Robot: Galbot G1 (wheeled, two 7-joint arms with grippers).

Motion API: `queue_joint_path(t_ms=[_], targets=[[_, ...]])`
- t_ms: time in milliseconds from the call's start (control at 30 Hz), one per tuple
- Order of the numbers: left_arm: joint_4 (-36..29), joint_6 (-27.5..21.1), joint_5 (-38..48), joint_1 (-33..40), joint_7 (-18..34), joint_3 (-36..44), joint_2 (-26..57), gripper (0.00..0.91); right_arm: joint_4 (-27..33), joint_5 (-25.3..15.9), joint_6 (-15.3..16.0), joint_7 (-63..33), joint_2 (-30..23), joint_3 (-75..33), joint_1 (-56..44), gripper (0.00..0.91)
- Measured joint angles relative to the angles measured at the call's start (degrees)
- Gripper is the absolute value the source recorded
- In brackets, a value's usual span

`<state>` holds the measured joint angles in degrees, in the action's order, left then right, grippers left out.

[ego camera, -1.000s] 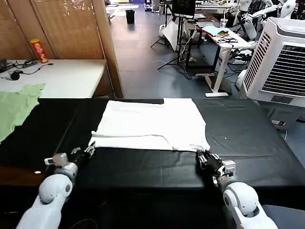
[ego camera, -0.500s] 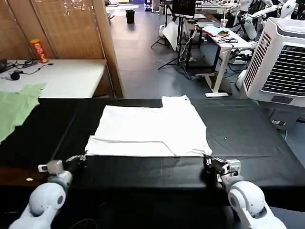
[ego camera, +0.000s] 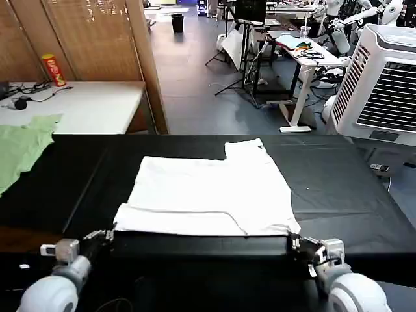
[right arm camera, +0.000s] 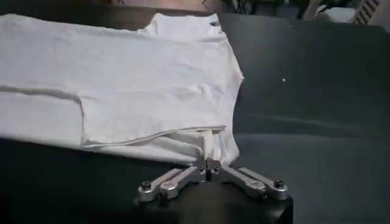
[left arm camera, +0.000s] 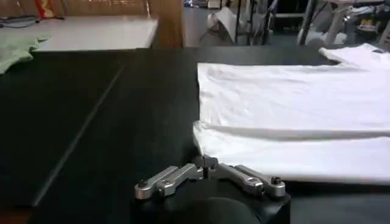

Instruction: Fold and organize the clothes.

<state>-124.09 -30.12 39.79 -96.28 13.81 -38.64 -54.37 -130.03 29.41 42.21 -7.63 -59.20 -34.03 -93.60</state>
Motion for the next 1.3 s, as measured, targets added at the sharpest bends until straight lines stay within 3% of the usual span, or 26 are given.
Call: queue_joint_path(t_ms=[300,533,767,967,1300], targets=[[-4.31,-5.75,-0.40,-4.57,1.48,-2.98,-2.70,0.878,-5.23,2.06,-0.02,-0.76,1.36,-2.55,-0.82,0.878],[-7.63,-8.27,3.34,-3.61,1.72,-7.08,-1.93,0.878,-2.23,3.97,-0.41,-0.06,2.83,-2.84,7.70,0.878],[-3.52,-5.25,8.18,9.15,3.80,-4.79,-0.34,0.878,13.23,3.61,-6.83,-0.67,1.65,3.88,25.85,0.878],[8.33,-3.96,7.51,27.04,3.30,3.97,-1.37,0.878,29.17,2.24,-10.30,-0.69,-0.97,12.01,41.47,0.878],[31.52,-4.32,5.19,50.46,-1.76,18.26,-4.34,0.878,50.73,4.22,-10.47,-0.69,-5.06,20.94,58.75,0.878]])
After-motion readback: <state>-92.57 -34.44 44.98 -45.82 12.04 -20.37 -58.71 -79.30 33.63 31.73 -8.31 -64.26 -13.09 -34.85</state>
